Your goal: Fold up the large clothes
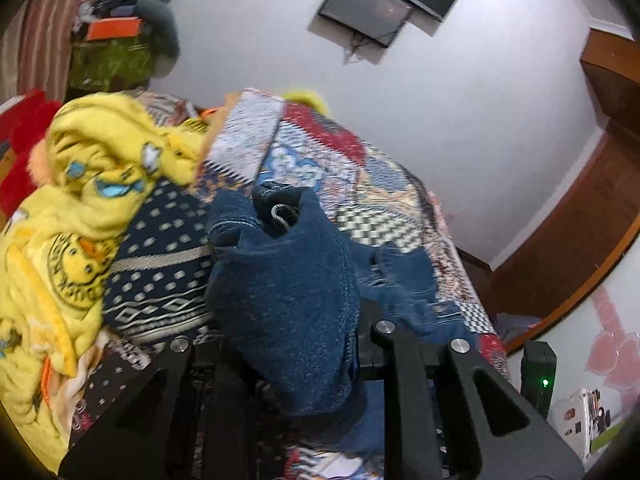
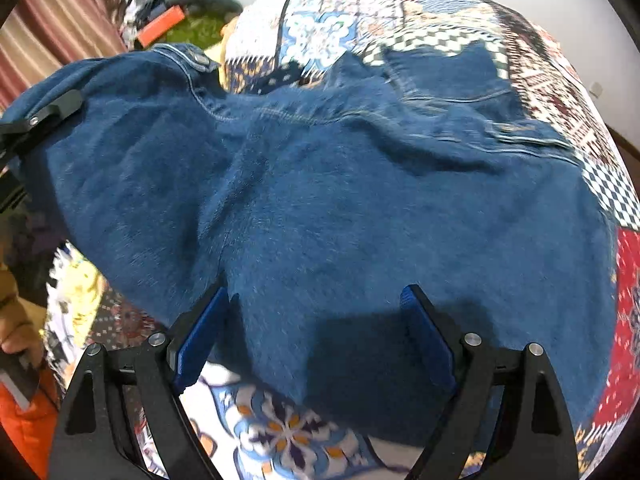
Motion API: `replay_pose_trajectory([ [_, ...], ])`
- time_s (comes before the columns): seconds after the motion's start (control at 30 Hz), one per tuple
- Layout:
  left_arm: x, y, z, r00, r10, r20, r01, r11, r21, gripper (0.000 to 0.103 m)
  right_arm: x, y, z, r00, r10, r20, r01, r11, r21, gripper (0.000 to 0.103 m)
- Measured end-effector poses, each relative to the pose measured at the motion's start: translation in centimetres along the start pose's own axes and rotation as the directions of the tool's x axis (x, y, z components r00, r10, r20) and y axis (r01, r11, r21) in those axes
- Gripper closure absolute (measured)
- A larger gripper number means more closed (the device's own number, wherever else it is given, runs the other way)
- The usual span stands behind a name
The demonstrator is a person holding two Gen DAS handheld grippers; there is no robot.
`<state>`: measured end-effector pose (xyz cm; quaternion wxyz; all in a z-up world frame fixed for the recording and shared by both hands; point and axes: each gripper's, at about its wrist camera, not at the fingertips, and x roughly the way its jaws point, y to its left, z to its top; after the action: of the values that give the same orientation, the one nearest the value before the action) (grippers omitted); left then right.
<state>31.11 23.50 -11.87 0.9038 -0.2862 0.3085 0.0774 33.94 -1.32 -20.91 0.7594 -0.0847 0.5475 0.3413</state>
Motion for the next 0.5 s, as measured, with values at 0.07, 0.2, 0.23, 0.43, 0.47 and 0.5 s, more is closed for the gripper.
replay_pose_trajectory([
  [0.07,0.2,-2.1,0.4,1.0,-0.004,0.003,0.004,0.999,0.044,0.083,-1.8,-1.3,-0.6,0.999,-0.013,0.037,0.012,0.999,0.032,0.017],
  [0.2,1.0,-7.7,0.8,0.999,-0.048,0.007,0.046,0.99,0.135,0.083,-5.5,-5.3,-2.4,0.994,-0.063,0.094,0.052,0.992,0.112,0.017],
  [0.23,1.4,-9.3,0.7,0.998,-0.07,0.006,0.068,0.986,0.154,0.083,-6.4,-6.5,-2.8,0.992,-0.079,0.1,0.064,0.988,0.141,0.017],
  [0.43,4.5,-18.8,-1.4,0.977,-0.203,-0.063,0.212,0.942,0.262,0.083,-10.8,-12.5,-5.1,0.971,-0.2,0.128,0.156,0.944,0.292,0.017],
  [0.47,5.2,-20.3,-2.2,0.973,-0.214,-0.084,0.23,0.928,0.292,0.083,-11.5,-13.4,-5.6,0.967,-0.218,0.131,0.168,0.935,0.314,0.017],
  [0.5,6.1,-22.0,-3.4,0.969,-0.22,-0.114,0.246,0.912,0.329,0.083,-12.1,-14.2,-6.1,0.963,-0.233,0.134,0.178,0.926,0.332,0.017],
])
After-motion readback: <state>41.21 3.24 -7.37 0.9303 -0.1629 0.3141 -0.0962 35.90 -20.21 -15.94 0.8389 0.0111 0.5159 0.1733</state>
